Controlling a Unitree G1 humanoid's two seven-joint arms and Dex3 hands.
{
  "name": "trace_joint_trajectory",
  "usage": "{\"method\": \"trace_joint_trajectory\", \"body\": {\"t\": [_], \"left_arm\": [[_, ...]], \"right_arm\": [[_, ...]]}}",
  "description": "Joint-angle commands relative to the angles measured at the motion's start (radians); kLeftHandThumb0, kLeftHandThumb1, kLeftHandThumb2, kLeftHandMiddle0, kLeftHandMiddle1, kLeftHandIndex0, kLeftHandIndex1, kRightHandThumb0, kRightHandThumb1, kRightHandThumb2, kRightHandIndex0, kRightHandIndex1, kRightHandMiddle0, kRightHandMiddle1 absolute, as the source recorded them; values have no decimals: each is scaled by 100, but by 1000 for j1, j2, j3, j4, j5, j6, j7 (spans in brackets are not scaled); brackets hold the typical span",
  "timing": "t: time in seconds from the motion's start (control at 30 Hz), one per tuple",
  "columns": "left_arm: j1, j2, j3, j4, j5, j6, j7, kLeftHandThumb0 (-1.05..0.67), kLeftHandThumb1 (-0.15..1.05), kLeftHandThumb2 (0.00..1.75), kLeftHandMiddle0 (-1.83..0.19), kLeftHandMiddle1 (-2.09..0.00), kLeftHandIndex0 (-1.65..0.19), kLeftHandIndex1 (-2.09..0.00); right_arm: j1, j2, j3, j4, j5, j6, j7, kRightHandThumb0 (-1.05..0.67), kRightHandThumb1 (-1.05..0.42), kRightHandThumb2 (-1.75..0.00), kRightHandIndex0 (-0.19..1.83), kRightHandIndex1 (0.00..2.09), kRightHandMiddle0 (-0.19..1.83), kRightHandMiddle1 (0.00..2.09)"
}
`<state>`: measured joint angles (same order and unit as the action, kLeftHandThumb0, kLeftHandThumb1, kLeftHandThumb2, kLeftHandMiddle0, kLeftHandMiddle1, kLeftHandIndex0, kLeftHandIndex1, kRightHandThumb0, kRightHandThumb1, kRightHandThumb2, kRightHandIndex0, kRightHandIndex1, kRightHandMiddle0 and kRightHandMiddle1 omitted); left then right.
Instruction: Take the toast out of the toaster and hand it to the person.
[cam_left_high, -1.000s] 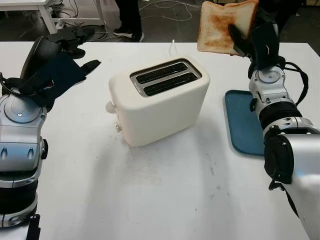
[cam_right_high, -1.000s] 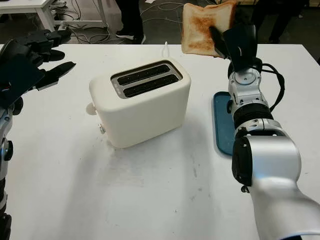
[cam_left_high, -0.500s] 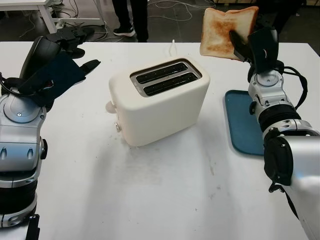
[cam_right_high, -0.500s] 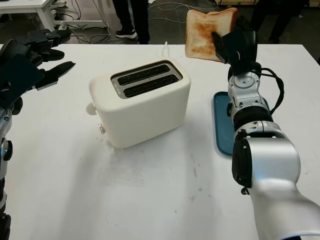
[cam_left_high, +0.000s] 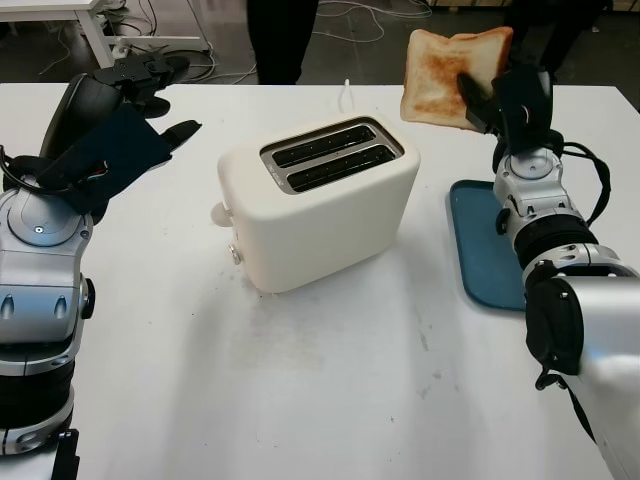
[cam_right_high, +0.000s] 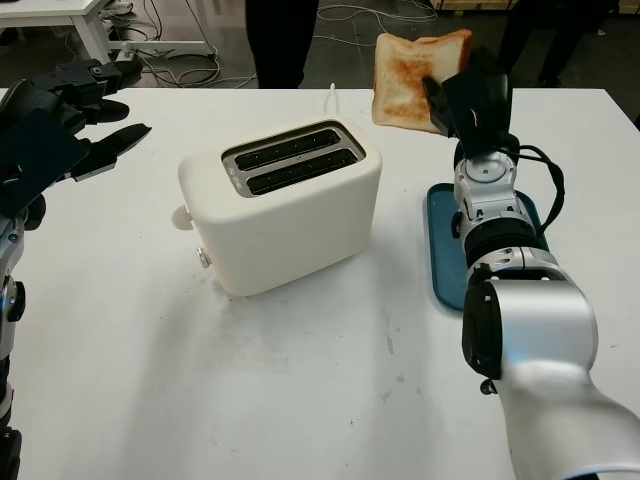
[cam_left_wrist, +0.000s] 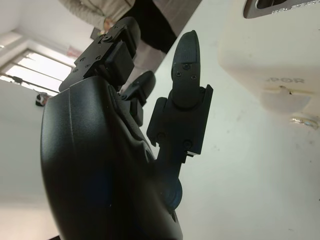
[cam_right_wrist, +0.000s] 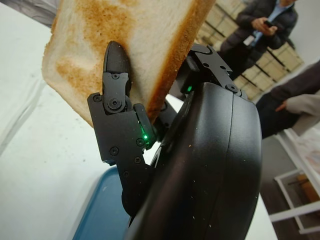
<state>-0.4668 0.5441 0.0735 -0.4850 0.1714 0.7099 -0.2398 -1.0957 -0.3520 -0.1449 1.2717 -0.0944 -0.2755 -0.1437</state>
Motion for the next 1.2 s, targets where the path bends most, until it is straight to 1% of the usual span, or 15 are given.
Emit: {"method": "trace_joint_trajectory", "body": {"t": [0.0,0.2,0.43,0.53,0.77,0.97,1.17], "left_arm": [[-2,3,-4,-2,8,-9,-3,-40,92,33,-20,-74,-50,-1],[-6,0,-3,-5,6,7,-3,-41,92,33,-20,-74,-50,0],[-7,3,-7,-2,10,-4,-2,-40,92,33,-21,-76,-50,0],[-7,-2,-2,-1,6,-3,0,-40,92,32,-20,-76,-50,0],[-5,9,-8,-2,14,-2,-4,-41,92,32,-20,-76,-50,-1],[0,-6,5,0,1,-9,3,-42,92,32,-21,-76,-50,-1],[3,-2,5,3,3,-18,0,-43,92,32,-21,-77,-50,-1]], "right_arm": [[15,7,-8,-3,17,6,15,-10,-92,-46,77,175,40,175],[29,18,-5,-3,10,0,7,-6,-92,-45,73,175,30,175],[44,31,-28,7,29,-1,33,-11,-92,-45,75,175,39,175],[44,32,-32,8,29,-2,37,-11,-92,-44,77,175,43,175],[40,36,-39,9,27,16,33,-13,-92,-44,77,175,43,175],[49,33,-43,9,29,-8,50,-12,-92,-45,81,175,46,175],[45,33,-43,9,24,-8,42,-12,-92,-44,79,175,46,175]]}}
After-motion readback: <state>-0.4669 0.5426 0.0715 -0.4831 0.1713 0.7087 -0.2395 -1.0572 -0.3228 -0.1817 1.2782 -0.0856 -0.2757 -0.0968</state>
